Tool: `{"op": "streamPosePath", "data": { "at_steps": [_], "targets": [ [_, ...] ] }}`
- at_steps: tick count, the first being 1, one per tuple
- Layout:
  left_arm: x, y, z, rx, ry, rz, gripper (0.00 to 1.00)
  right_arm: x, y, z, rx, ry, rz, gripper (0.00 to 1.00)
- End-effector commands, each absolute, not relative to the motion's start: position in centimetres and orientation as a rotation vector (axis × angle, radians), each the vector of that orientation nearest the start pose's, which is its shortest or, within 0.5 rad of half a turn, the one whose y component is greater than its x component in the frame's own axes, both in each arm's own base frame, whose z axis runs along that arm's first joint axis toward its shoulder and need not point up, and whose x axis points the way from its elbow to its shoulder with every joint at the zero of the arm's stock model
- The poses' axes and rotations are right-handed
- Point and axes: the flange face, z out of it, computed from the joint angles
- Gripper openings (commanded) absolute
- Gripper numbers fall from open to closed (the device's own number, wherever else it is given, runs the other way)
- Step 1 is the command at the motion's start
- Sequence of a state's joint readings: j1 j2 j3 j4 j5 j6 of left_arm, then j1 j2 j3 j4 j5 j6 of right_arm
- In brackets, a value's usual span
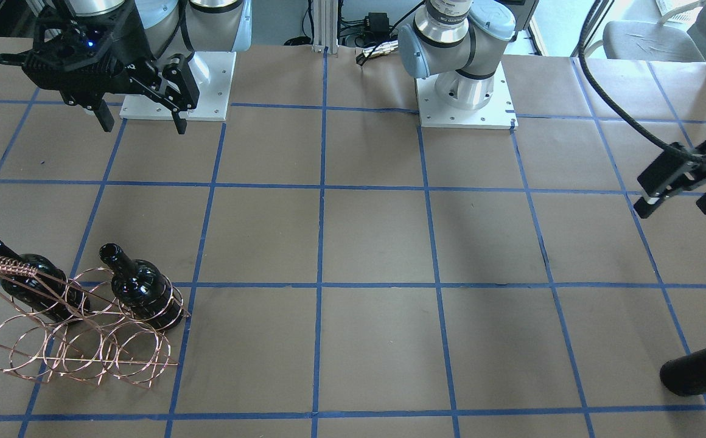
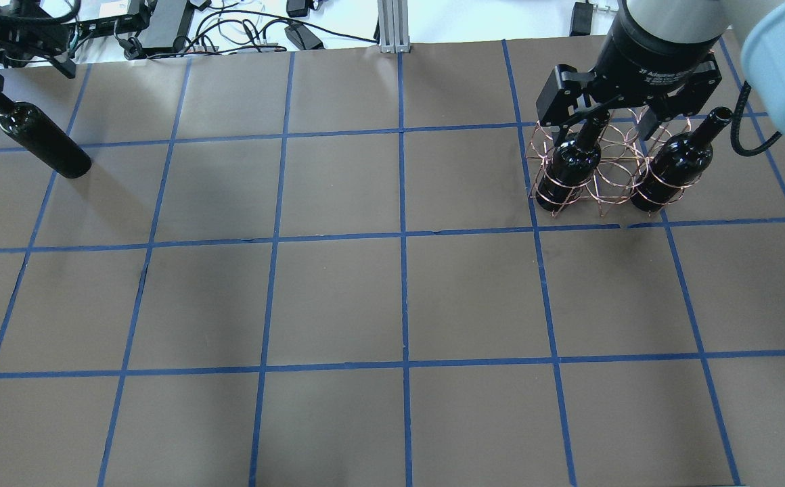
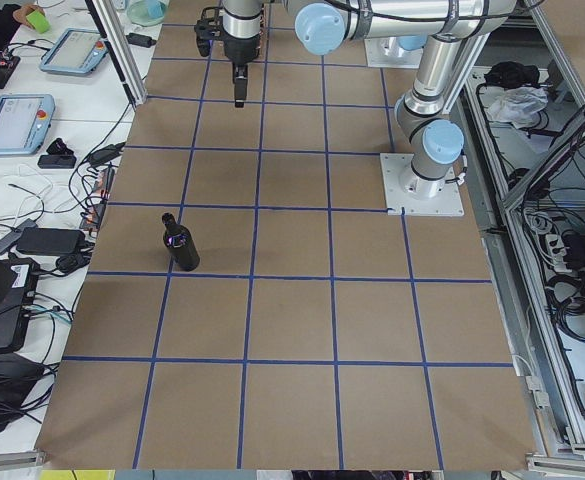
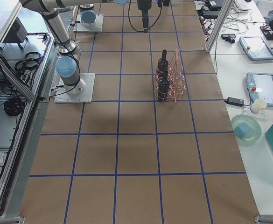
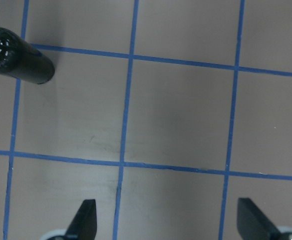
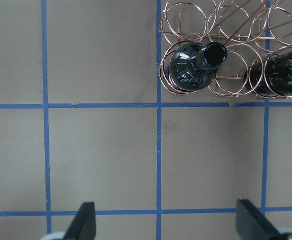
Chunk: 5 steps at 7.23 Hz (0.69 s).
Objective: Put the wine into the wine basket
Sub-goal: 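Move the left gripper down to the neck of the lying dark bottle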
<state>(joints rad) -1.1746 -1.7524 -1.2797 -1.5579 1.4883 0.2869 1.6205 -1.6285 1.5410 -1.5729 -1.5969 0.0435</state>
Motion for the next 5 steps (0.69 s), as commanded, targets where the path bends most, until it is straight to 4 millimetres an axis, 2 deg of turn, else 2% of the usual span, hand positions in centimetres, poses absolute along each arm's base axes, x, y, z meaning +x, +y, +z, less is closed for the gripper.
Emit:
{"op": "streamPosePath", "data": {
  "at_steps": [1,3,4,5],
  "targets": [
    [18.5,-61.8,52.1,-0.118,3.157,-0.225,1.0,15.5,-46.7,53.1,-0.008,3.16,-0.145,1.0],
    [23.5,-65.0,49.2,0.016,3.097,-0.285,1.0,15.5,-46.7,53.0,-0.008,3.16,-0.14,1.0],
    [25.8,-65.9,47.2,-0.014,3.093,-0.283,1.0,15.5,-46.7,53.1,-0.008,3.16,-0.142,1.0],
    [26.8,-67.0,46.1,-0.014,3.087,-0.292,1.0,15.5,-46.7,53.0,-0.01,3.16,-0.14,1.0]
  ]
}}
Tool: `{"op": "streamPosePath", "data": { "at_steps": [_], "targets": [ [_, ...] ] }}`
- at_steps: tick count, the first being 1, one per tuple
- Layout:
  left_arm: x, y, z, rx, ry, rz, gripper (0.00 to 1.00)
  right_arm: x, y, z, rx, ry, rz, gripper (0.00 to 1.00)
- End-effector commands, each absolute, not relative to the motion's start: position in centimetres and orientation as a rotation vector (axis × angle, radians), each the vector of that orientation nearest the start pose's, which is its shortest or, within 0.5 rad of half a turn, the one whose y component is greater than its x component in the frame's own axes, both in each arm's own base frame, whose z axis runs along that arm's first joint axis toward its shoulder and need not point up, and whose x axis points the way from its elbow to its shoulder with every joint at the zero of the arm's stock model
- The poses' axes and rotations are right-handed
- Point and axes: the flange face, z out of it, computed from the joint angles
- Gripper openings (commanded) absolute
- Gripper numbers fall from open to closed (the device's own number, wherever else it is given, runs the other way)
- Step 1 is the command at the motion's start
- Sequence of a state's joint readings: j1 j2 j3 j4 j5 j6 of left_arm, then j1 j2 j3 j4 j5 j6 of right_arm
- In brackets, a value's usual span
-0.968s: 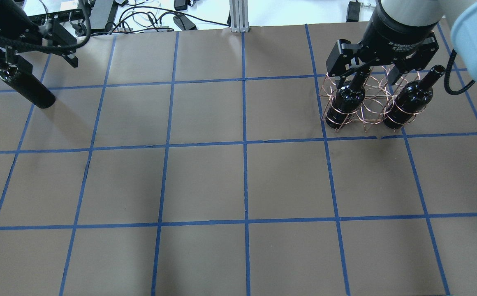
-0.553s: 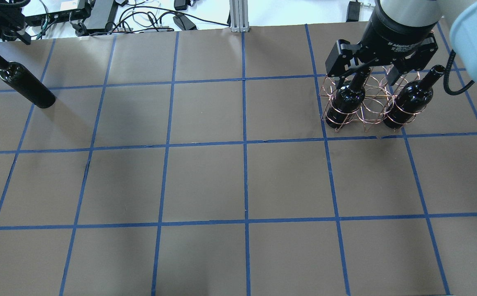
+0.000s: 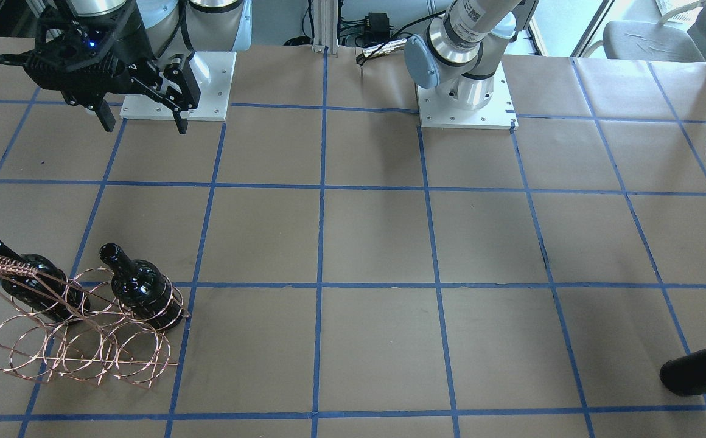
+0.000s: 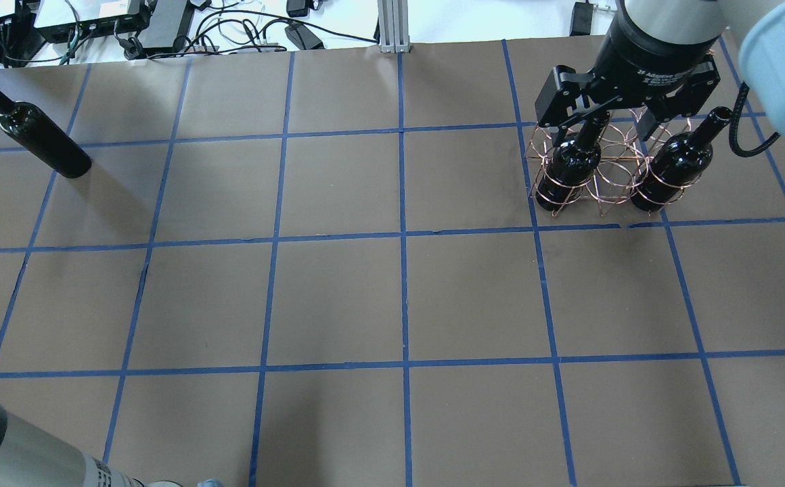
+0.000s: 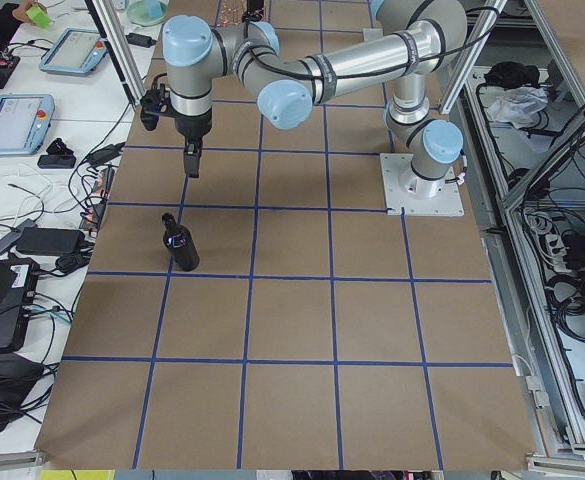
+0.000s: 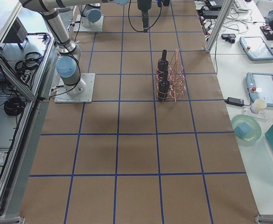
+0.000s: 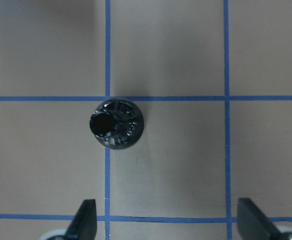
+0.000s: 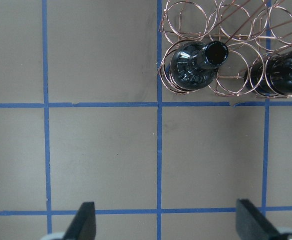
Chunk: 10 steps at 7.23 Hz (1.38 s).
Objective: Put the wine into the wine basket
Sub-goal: 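Move the left gripper down to the neck of the lying dark bottle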
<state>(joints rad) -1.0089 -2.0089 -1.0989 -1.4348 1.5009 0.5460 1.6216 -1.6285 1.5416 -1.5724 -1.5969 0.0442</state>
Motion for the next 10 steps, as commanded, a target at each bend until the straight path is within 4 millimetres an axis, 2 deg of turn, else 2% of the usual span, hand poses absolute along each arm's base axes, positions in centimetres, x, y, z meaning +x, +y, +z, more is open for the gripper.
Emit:
{"op": "streamPosePath", "data": {
  "at_steps": [1,3,9,10],
  "targets": [
    [27.4,-67.6,45.0,0.007,3.082,-0.297,1.0,15.5,-46.7,53.1,-0.008,3.16,-0.142,1.0],
    [28.3,-68.9,42.8,0.011,3.073,-0.317,1.0,15.5,-46.8,53.0,-0.013,3.16,-0.145,1.0],
    [29.4,-70.8,39.2,0.012,3.068,-0.34,1.0,15.4,-46.8,52.9,-0.01,3.162,-0.138,1.0],
    [29.4,-70.8,39.1,0.012,3.068,-0.34,0.93,15.5,-46.8,52.9,-0.01,3.161,-0.138,1.0]
  ]
}}
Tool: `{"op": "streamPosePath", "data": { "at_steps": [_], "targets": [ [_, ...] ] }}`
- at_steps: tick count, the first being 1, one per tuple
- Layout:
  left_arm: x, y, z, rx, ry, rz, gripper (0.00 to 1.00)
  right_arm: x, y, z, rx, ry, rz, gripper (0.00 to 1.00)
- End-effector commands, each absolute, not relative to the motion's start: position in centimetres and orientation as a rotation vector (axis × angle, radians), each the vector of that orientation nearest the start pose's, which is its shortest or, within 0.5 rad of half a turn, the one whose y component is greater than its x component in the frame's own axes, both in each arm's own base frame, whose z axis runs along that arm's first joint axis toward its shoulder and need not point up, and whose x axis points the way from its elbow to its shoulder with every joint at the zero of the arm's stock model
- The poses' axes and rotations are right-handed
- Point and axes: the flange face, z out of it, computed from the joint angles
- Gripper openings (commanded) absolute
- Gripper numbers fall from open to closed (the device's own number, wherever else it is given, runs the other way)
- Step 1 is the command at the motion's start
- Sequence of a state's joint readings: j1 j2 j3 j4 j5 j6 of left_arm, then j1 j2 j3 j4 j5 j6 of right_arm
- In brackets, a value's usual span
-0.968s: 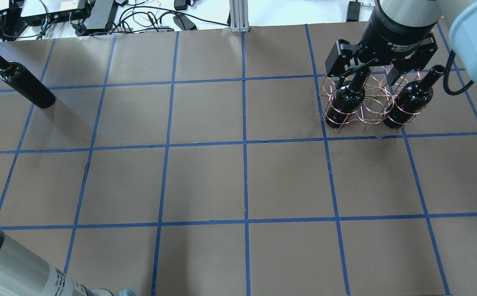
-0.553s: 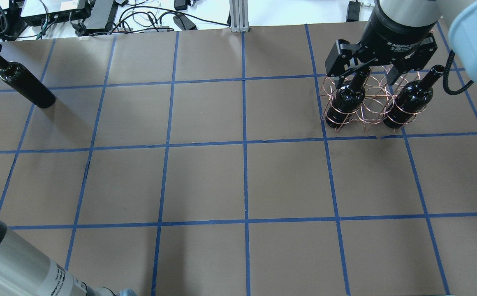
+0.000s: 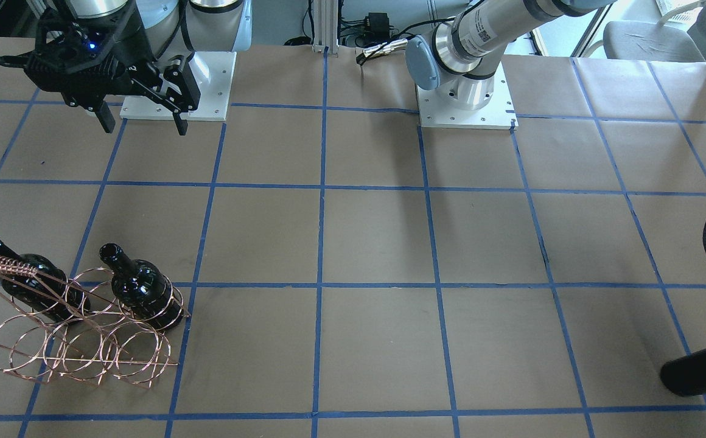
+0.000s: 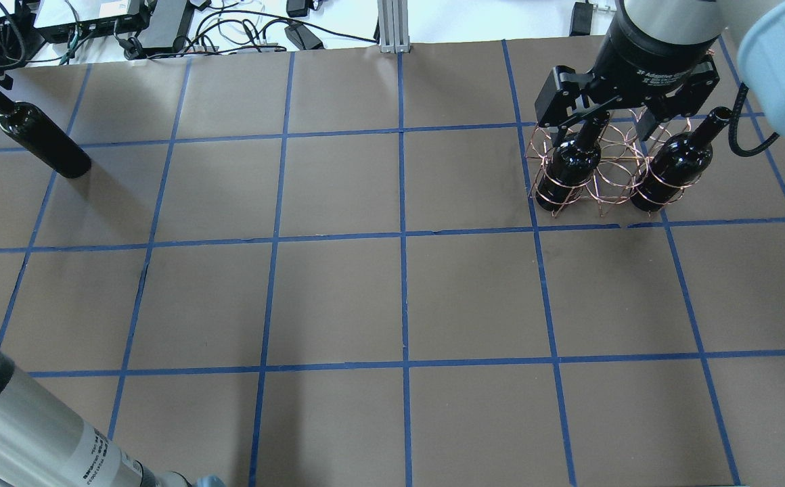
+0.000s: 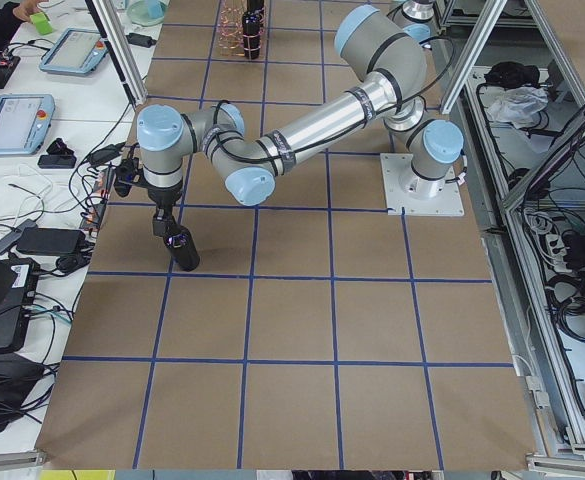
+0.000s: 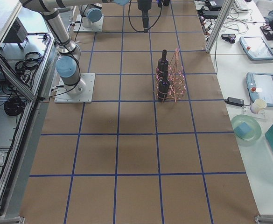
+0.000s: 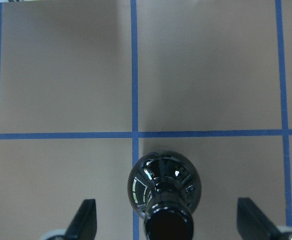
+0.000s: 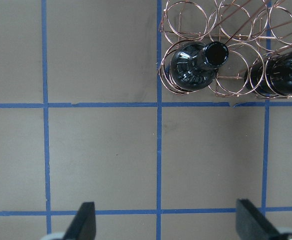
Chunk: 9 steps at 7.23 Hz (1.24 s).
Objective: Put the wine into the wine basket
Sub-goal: 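Close the left gripper on the bottle neck and lift it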
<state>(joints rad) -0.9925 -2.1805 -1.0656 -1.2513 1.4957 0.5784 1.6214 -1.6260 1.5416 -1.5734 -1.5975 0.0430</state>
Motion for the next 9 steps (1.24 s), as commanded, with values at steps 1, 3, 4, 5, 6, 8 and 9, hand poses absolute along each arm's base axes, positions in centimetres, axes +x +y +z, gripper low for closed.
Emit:
{"op": "streamPosePath", "data": {
  "at_steps": [1,3,4,5,6,8,9],
  "targets": [
    [29.44,-70.88,38.91,0.01,3.071,-0.34,0.87,15.44,-46.8,52.93,-0.008,3.162,-0.138,1.0],
    [29.44,-70.91,38.71,0.01,3.074,-0.337,0.56,15.46,-46.8,52.93,-0.008,3.161,-0.138,1.0],
    [29.44,-70.94,38.6,0.015,3.076,-0.337,0.56,15.46,-46.8,52.93,-0.008,3.161,-0.138,1.0],
    [29.43,-70.95,38.6,0.015,3.077,-0.338,0.5,15.46,-46.8,52.93,-0.01,3.161,-0.138,1.0],
    [29.42,-70.96,38.39,0.015,3.081,-0.334,0.09,15.46,-46.8,52.93,-0.013,3.161,-0.138,1.0],
    [29.34,-70.85,38.58,0.069,3.076,-0.334,0.0,15.44,-46.75,53.0,-0.01,3.162,-0.14,1.0],
    [29.15,-70.54,39.17,0.091,3.07,-0.339,0.0,15.46,-46.74,53.0,-0.01,3.16,-0.14,1.0]
  ]
}}
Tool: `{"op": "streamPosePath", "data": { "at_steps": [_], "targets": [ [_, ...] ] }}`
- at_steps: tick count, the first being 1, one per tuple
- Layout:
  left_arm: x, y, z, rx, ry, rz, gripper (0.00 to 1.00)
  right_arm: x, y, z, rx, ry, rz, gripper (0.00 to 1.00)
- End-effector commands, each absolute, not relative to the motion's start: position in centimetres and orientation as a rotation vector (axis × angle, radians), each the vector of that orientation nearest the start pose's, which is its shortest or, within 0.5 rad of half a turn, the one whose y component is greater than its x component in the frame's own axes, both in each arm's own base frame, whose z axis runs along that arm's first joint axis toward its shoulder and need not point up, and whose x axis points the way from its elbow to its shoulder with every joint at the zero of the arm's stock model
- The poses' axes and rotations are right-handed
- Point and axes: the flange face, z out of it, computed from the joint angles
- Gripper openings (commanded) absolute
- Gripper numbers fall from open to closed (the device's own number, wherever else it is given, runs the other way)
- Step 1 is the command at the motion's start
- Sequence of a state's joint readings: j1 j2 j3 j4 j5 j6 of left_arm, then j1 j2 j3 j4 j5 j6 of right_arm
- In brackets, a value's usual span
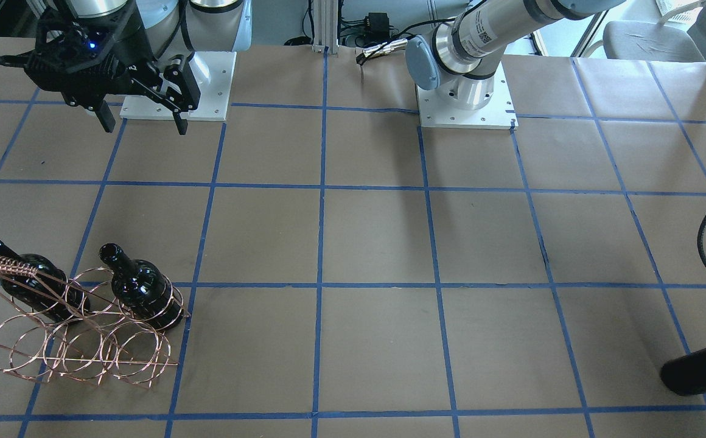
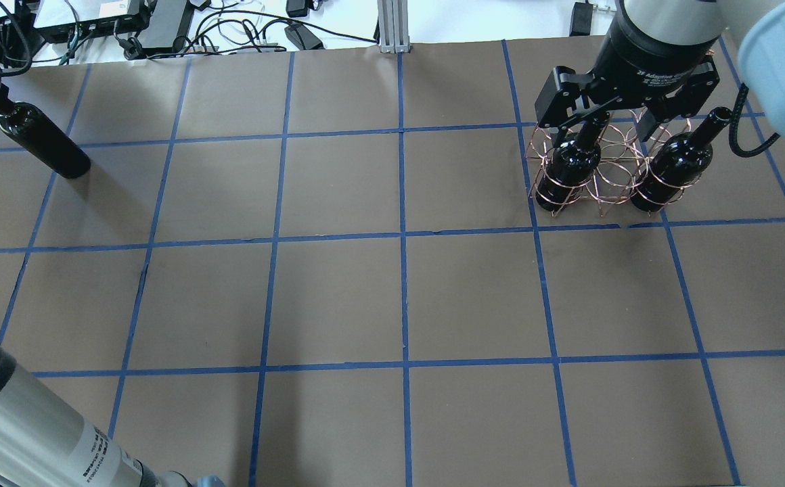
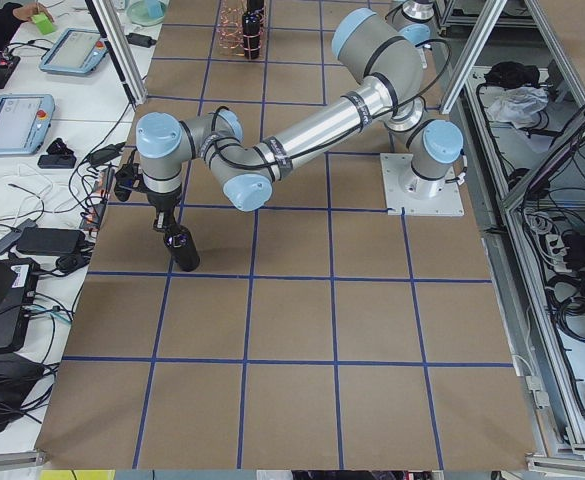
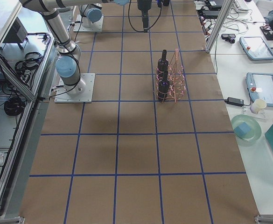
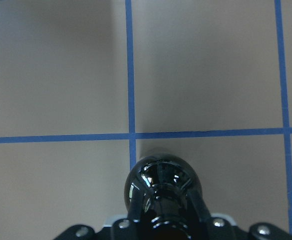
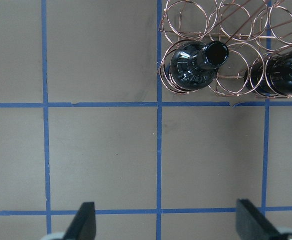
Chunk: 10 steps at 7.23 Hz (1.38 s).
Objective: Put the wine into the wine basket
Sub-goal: 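Close the left gripper on the bottle neck and lift it, then carry the hanging bottle toward the table center and stand it upright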
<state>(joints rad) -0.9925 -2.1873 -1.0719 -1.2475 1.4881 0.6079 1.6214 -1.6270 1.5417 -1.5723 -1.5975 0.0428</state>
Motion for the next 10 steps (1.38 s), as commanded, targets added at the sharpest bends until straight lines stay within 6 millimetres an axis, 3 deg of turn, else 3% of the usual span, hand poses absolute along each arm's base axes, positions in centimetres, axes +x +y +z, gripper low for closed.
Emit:
{"op": "streamPosePath", "data": {
  "at_steps": [1,2,4,5,8,9,10],
  "targets": [
    [27.9,-70.1,41.1,0.096,3.062,-0.355,0.0,15.4,-46.8,52.9,-0.01,3.162,-0.138,1.0],
    [25.3,-69.3,43.2,0.082,3.077,-0.341,0.0,15.4,-46.8,52.9,-0.01,3.162,-0.138,1.0],
    [14.5,-68.2,46.5,-0.009,3.09,-0.366,0.0,15.4,-46.8,52.9,-0.01,3.162,-0.138,1.0],
    [9.7,-66.6,47.3,-0.071,3.116,-0.36,0.0,15.4,-46.8,52.9,-0.008,3.162,-0.138,1.0],
    [-3.5,-59.3,47.8,-0.278,3.166,-0.312,0.0,15.4,-46.8,52.9,-0.018,3.162,-0.138,1.0],
    [-7.0,-57.0,48.7,-0.307,3.17,-0.321,0.0,15.4,-46.8,52.9,-0.015,3.162,-0.138,1.0],
    [-10.4,-54.3,47.7,-0.312,3.184,-0.285,0.0,15.4,-46.8,52.9,-0.01,3.162,-0.138,1.0]
  ]
}}
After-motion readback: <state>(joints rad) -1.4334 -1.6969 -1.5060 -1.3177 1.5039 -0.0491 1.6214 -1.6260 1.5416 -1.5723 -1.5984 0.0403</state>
